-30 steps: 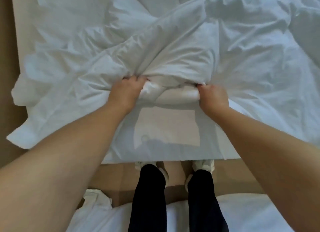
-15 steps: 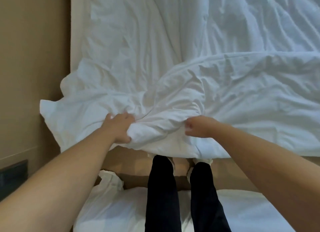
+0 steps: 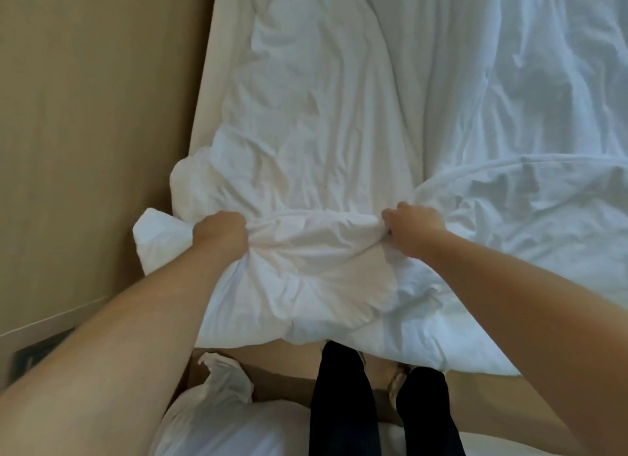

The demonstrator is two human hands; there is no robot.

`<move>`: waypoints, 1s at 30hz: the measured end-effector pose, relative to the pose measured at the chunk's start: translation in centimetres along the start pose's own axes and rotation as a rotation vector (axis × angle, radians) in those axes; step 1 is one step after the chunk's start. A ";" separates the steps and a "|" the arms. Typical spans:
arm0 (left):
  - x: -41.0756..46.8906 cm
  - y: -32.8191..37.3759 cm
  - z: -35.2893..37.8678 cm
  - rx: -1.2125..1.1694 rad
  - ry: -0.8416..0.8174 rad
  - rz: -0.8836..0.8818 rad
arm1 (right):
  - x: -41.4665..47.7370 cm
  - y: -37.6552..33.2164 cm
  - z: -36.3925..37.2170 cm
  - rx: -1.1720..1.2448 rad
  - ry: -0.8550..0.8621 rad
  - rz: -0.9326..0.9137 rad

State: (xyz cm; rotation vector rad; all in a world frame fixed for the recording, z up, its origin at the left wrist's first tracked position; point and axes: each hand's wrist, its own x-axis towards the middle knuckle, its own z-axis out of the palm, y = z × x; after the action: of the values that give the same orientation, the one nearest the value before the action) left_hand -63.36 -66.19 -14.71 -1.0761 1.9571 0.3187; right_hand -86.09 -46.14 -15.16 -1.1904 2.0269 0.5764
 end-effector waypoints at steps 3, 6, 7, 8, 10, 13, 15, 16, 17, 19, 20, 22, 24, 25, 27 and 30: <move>0.7 1.3 -6.6 -0.018 0.261 0.088 | 0.5 1.7 -4.2 0.231 0.208 0.080; 2.3 3.2 -17.6 -0.132 0.559 0.149 | 1.3 5.2 -11.6 0.383 0.467 0.212; 2.5 4.1 -21.3 -0.208 0.619 0.175 | 1.3 6.6 -14.0 0.405 0.548 0.256; 2.8 5.0 -24.3 -0.298 0.644 0.228 | 1.4 8.2 -16.2 0.437 0.607 0.303; 2.7 6.4 -26.4 -0.393 0.554 0.355 | 1.1 10.4 -18.6 0.495 0.628 0.394; 1.4 5.2 -20.6 -0.289 0.466 0.411 | 0.3 9.4 -17.8 0.425 0.549 0.304; -0.4 3.2 -13.8 -0.070 0.472 0.414 | -1.1 6.3 -13.8 0.369 0.424 0.124; -1.2 2.1 -10.5 0.070 0.444 0.431 | -2.1 4.3 -11.0 0.356 0.309 0.037; -1.7 1.1 -7.8 0.194 0.388 0.448 | -3.1 2.3 -8.1 0.315 0.185 -0.027; -1.2 -0.6 -3.4 0.371 0.252 0.462 | -4.0 -0.8 -2.6 0.157 -0.011 -0.088; -0.6 -1.1 -2.1 0.460 0.208 0.452 | -3.7 -1.8 -0.4 0.094 -0.077 -0.081; 1.2 -1.2 -0.4 0.595 0.203 0.413 | -2.1 -3.2 2.6 0.059 -0.166 -0.031; 3.1 -0.4 0.4 0.668 0.235 0.356 | -0.1 -4.3 4.0 0.056 -0.215 0.011; 4.0 0.3 0.9 0.672 0.259 0.337 | 0.7 -5.0 4.7 0.042 -0.217 0.030; 5.3 1.6 0.9 0.609 0.285 0.332 | 2.0 -6.3 5.4 0.000 -0.164 0.060; 4.9 3.2 -0.6 0.619 0.204 0.405 | 2.4 -6.2 4.9 0.046 -0.053 0.009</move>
State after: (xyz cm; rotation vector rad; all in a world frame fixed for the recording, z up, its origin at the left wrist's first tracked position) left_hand -67.44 -67.42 -18.74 -0.3202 2.2341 -0.1915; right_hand -79.74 -47.13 -20.37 -1.1283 1.9909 0.5570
